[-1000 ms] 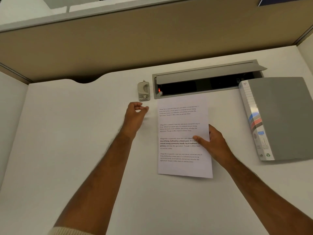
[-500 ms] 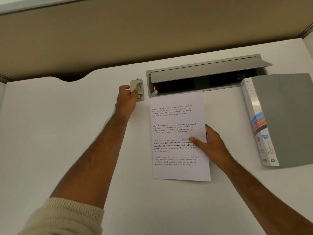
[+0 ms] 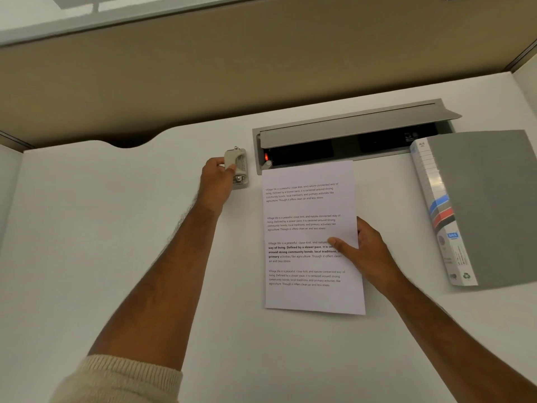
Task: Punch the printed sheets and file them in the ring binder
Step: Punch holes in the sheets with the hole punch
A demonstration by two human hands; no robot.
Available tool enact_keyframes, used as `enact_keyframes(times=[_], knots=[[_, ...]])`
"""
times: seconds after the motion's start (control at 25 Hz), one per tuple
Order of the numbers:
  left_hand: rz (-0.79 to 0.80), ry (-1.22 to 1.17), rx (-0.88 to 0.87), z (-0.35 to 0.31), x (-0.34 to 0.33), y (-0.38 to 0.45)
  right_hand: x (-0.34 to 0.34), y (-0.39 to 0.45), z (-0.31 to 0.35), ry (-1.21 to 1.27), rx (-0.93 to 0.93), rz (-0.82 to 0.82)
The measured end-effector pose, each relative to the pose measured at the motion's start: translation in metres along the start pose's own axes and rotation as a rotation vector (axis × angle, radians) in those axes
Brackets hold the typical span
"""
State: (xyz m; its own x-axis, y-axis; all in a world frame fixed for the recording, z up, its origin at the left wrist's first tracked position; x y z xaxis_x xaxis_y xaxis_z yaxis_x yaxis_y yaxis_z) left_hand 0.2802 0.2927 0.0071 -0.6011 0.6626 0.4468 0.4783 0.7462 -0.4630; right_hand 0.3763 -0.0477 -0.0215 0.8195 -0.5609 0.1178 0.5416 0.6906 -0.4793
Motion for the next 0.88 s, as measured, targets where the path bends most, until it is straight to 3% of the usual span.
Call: enact_keyframes(times=[0.32, 0.88], knots=[[-0.009, -0.033, -0.082, 0.016, 0.021, -0.076, 0.006, -0.031, 0.006, -0.02, 0.025, -0.036], [0.033, -0.054, -0.045, 0.089, 0.023, -0.202, -0.009, -0.098, -0.003, -0.085, 0.068, -0.027]])
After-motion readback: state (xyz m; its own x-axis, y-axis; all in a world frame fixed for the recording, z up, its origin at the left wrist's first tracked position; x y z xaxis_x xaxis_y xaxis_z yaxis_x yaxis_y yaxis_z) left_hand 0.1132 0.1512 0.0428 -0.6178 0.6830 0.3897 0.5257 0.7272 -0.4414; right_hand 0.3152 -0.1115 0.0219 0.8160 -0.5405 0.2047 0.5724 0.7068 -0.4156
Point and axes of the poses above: each hand's wrist, its own y-axis towards the middle knuckle, its own x-axis out of the back of the hand, z = x × y, the point moved 5 cm from there along y, towards the middle knuckle, and after that the axes turned 9 degrees about z, right-handed, at the moved point
